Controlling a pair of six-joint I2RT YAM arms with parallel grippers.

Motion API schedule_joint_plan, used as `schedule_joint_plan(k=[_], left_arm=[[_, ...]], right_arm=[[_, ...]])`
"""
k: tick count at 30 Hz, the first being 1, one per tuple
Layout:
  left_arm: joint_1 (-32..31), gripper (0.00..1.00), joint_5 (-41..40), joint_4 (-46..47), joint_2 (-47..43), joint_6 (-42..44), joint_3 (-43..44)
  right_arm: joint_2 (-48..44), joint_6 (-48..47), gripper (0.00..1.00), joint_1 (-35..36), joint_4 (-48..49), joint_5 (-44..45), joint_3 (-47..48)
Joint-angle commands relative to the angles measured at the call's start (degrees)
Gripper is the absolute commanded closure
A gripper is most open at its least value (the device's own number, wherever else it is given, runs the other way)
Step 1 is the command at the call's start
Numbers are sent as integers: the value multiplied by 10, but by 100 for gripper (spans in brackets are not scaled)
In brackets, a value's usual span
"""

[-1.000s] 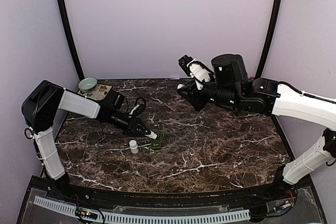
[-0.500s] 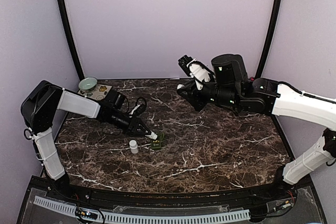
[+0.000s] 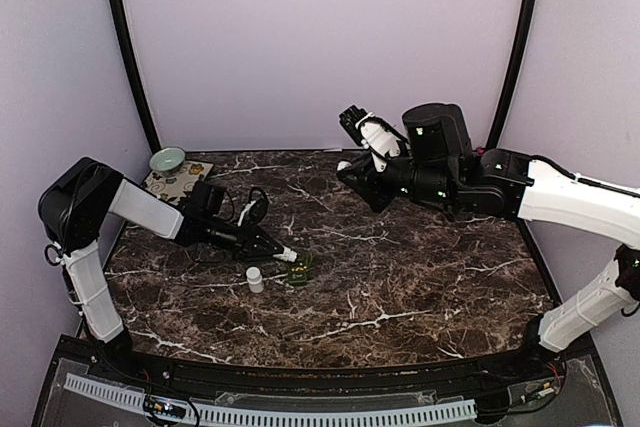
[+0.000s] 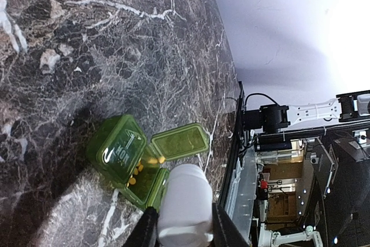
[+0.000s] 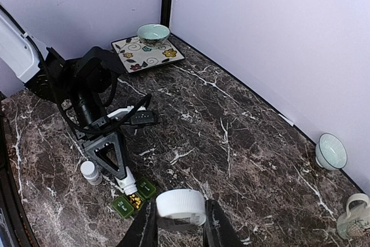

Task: Sort the pills into containers
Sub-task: Pour the pill into the compartment of the pill container, then close the lid of the pill bottle on the pill bottle.

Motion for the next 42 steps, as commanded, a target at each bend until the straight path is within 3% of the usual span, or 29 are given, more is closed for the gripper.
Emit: schedule_joint_plan(k=[1,8,14,26,42], left_arm=[[10,100,43,79,4,-44,-15],[14,100,58,139,19,-76,-34],[25,100,77,248,30,-145,-63],[38,100,104,586,92,-377,-107],[38,100,87,723,97,-496,-103]], right_arm=[[6,1,92,4,5,-4,13],[14,1,92,4,-4,-6,26],[20,2,92,5,-9,-8,37],[32,19,92,8,-7,-25,38],[36,60,92,8,38,-76,13]])
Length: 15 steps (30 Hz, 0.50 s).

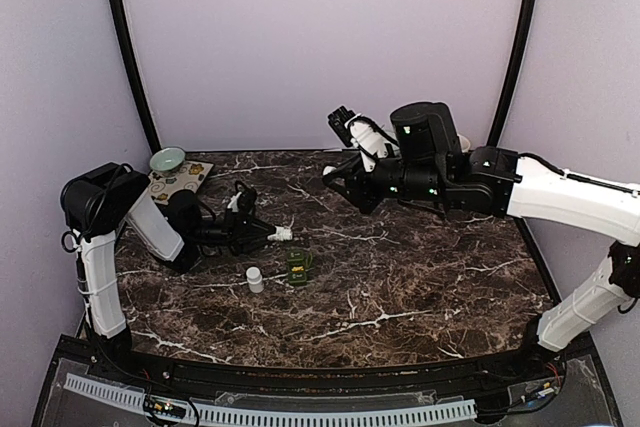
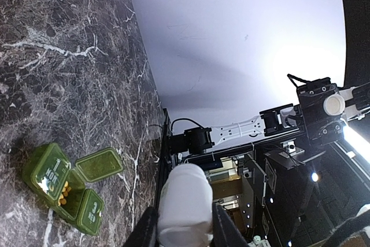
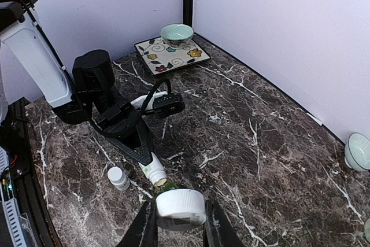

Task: Sort the pills into containers
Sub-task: Close the lid of the pill bottle on the pill bottle.

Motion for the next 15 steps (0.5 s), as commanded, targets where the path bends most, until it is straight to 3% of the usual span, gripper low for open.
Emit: schedule_joint_plan(k=[1,9,15], left_arm=[[2,100,-5,75,-3,-44,-3],[3,100,-25,142,-6,-103,-1],[2,100,-36,143,-24,-110,3]], right_arm=[[6,18,92,5,38,-25,-12],[14,37,92,4,54,-56,-16],[17,58,92,0,71,-81,-24]])
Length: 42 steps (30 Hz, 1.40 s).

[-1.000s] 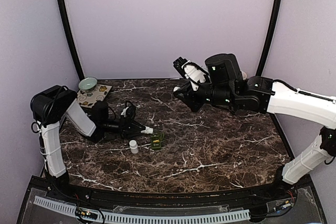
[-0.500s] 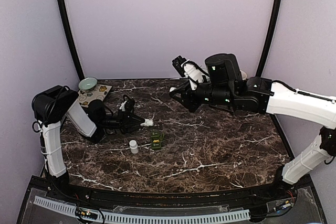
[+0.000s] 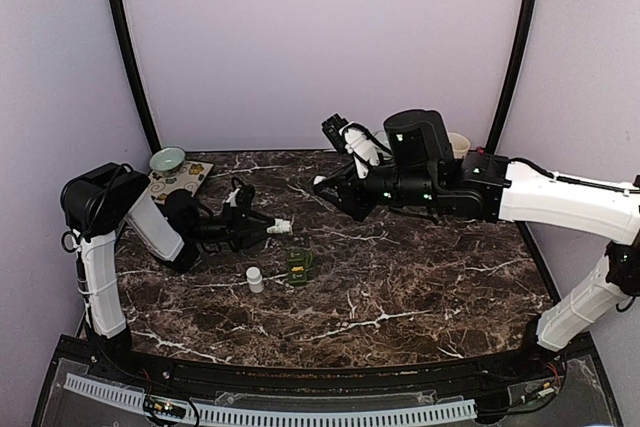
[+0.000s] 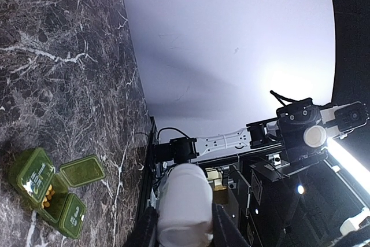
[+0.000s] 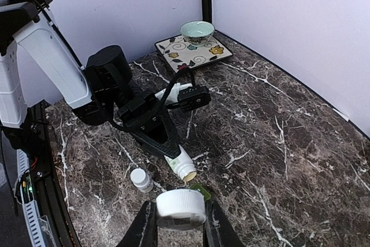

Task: Sort the pills into containers
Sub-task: Close the lid of the pill bottle on the pill bottle.

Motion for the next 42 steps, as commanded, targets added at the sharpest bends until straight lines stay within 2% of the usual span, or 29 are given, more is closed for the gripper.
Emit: schedule_joint_plan(k=[1,25,42], left_arm=[[2,100,-10,79,-26,-16,4],[1,100,-57,79,-97,-51,43],[-24,100,-29,79,-119,-92,90]], right_arm=[[2,25,92,-2,42,-31,-11],[36,61,92,-51,48,-157,-1],[74,49,92,-75,15,-220,56]])
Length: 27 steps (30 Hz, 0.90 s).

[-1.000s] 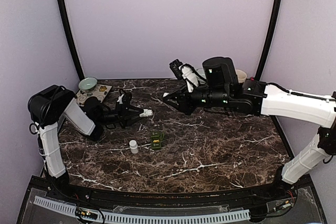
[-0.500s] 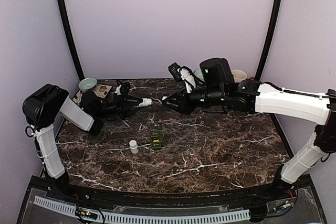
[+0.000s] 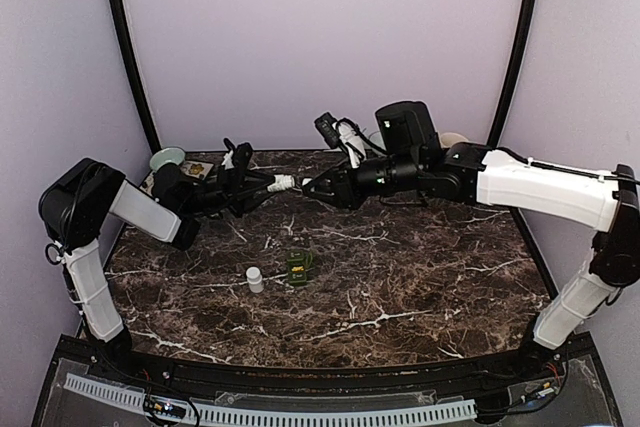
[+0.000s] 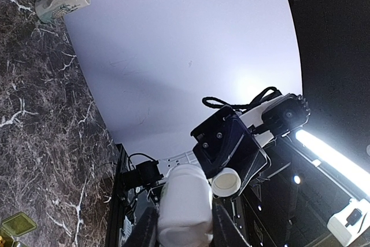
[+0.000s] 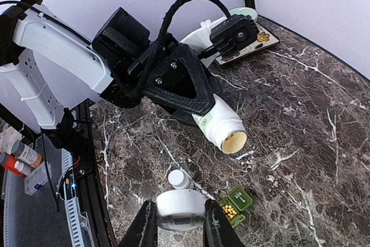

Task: Sort the pills into containers
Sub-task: Close the lid of the pill bottle on the pill bottle.

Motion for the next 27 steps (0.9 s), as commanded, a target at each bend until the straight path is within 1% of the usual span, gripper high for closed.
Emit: schedule_joint_plan(k=[1,10,27], left_arm=[[-7,100,23,75,-26,-18,21],[-11,100,29,75,-41,-30,28],[-22,100,41,75,-41,-42,43]], right_arm=[[9,-11,92,-6,-3,-22,27],[37,-21,92,-8,-10,-27,47],[43,-20,92,-16,-3,-34,54]])
